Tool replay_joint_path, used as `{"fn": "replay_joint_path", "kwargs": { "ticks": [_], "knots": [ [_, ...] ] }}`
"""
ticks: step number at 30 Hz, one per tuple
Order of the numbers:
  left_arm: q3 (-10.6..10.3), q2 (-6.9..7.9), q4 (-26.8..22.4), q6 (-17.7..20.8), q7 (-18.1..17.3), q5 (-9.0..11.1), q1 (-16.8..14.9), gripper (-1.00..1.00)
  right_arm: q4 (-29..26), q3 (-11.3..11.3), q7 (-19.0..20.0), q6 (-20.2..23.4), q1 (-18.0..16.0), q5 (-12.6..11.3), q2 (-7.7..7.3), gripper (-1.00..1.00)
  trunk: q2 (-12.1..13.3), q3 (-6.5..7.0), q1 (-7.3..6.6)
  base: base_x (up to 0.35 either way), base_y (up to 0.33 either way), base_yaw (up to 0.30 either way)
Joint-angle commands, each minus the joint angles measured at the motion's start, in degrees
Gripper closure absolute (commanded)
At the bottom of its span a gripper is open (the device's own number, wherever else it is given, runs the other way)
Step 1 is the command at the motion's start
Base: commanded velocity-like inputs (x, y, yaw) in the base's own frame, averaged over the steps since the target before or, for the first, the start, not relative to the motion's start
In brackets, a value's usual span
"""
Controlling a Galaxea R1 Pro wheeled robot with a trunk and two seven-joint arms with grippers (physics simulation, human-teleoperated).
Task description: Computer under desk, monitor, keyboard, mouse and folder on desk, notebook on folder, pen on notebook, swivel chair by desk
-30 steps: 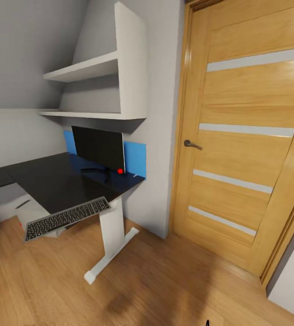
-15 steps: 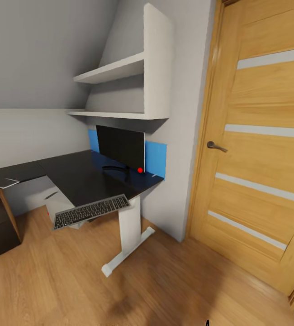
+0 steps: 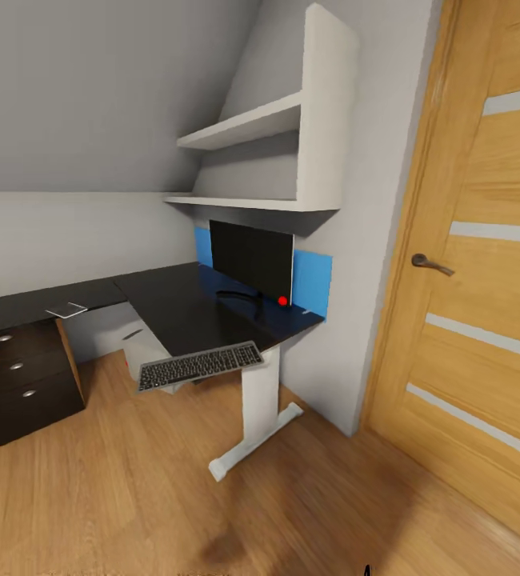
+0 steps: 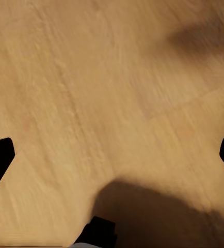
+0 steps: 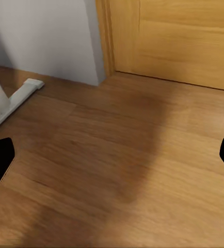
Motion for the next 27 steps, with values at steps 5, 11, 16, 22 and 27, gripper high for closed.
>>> {"fn": "replay_joint_path", "kwargs": {
  "ticks": [5,11,16,22,27],
  "knots": [
    [-0.49,0.01,-0.01,-0.33,0.22,0.6,-0.06,-1.0,0.09,0.5,-0.46,-0.15,-0.06,0.0,0.01,-1.0,-0.03,-0.06,0.0,0.0,-0.007,0.287],
    [-0.49,0.01,-0.02,-0.35,0.22,0.6,-0.06,-1.0,0.09,0.49,-0.46,-0.15,-0.06,-0.02,-0.02,-1.0,-0.03,-0.06,0.0,0.0,-0.119,0.287],
    [-0.49,0.01,-0.01,-0.35,0.22,0.6,-0.06,-1.0,0.09,0.49,-0.46,-0.14,-0.06,-0.05,-0.06,-1.0,-0.03,-0.06,0.0,0.011,-0.266,0.287],
    [-0.49,0.01,0.01,-0.35,0.22,0.6,-0.06,-1.0,0.09,0.49,-0.46,-0.15,-0.06,-0.05,-0.07,-1.0,-0.03,-0.06,0.0,0.112,-0.303,0.287],
    [-0.49,0.01,0.01,-0.35,0.22,0.6,-0.06,-1.0,0.09,0.49,-0.46,-0.14,-0.06,-0.05,-0.07,-1.0,-0.03,-0.06,0.0,0.152,-0.308,0.287]
  ]
}}
